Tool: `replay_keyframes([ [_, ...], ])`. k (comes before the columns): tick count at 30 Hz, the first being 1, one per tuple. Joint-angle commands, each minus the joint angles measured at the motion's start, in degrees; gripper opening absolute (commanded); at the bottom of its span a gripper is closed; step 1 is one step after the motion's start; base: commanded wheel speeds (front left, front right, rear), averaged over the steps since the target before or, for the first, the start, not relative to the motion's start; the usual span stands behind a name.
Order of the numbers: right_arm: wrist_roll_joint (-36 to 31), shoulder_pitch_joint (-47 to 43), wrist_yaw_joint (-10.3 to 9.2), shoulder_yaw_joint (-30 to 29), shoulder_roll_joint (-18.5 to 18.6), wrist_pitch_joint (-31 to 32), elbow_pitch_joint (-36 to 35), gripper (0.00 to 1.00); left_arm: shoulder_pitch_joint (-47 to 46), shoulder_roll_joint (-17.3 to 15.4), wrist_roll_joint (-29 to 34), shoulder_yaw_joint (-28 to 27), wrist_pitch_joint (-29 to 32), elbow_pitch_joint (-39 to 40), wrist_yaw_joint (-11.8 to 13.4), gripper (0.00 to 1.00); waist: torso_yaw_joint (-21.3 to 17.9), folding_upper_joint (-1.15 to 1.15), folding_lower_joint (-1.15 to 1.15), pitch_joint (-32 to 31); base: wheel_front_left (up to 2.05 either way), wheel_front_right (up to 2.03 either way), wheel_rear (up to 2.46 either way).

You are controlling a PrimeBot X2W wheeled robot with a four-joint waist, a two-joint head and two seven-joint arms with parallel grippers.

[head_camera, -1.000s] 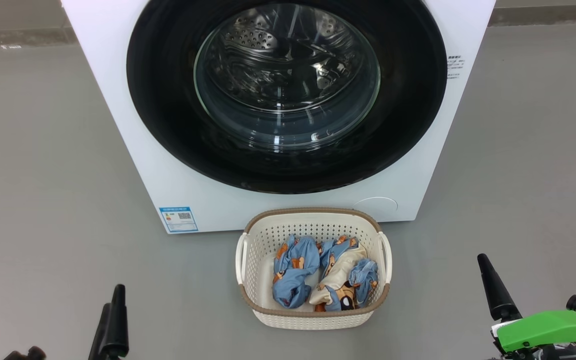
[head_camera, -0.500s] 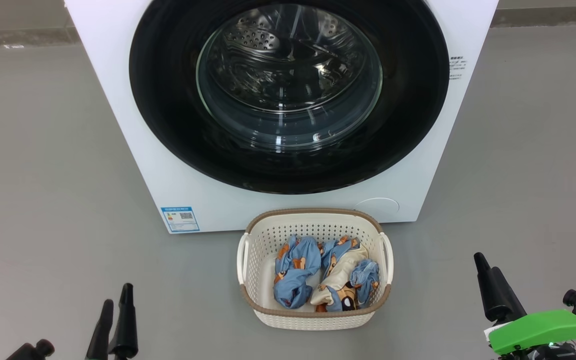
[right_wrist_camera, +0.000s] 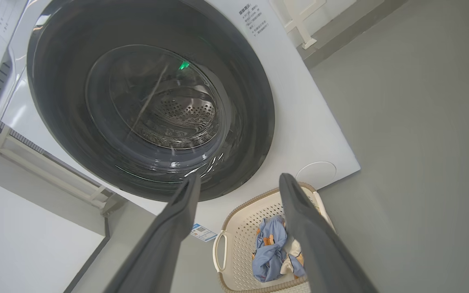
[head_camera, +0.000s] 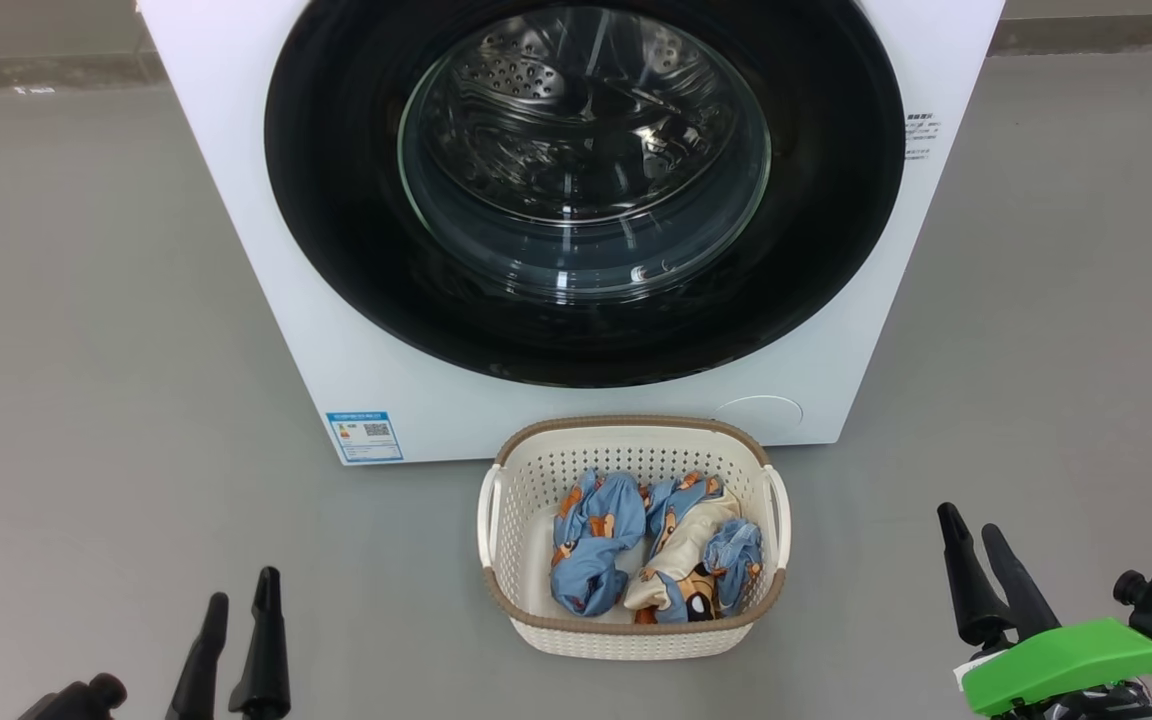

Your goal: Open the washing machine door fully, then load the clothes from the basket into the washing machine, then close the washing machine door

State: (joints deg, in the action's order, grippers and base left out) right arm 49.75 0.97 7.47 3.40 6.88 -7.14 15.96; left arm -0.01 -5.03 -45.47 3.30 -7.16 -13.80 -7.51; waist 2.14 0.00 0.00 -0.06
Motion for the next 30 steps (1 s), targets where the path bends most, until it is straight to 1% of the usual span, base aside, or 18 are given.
replay_keyframes([
  [1, -1.35, 2.86, 0.02, 0.97, 1.19, -0.79, -1.73, 1.00, -1.03, -1.26, 1.78, -1.08, -0.76, 1.90, 0.01, 1.00, 0.02, 0.00, 0.00, 0.00, 0.00, 0.00, 0.00],
  [30, -16.24, 2.91, 0.02, 3.71, 2.86, -5.66, -2.38, 1.00, -0.79, -2.63, 17.83, 0.03, -5.64, 2.35, 0.02, 1.00, 0.13, 0.00, 0.00, 0.03, 0.00, 0.00, 0.00],
])
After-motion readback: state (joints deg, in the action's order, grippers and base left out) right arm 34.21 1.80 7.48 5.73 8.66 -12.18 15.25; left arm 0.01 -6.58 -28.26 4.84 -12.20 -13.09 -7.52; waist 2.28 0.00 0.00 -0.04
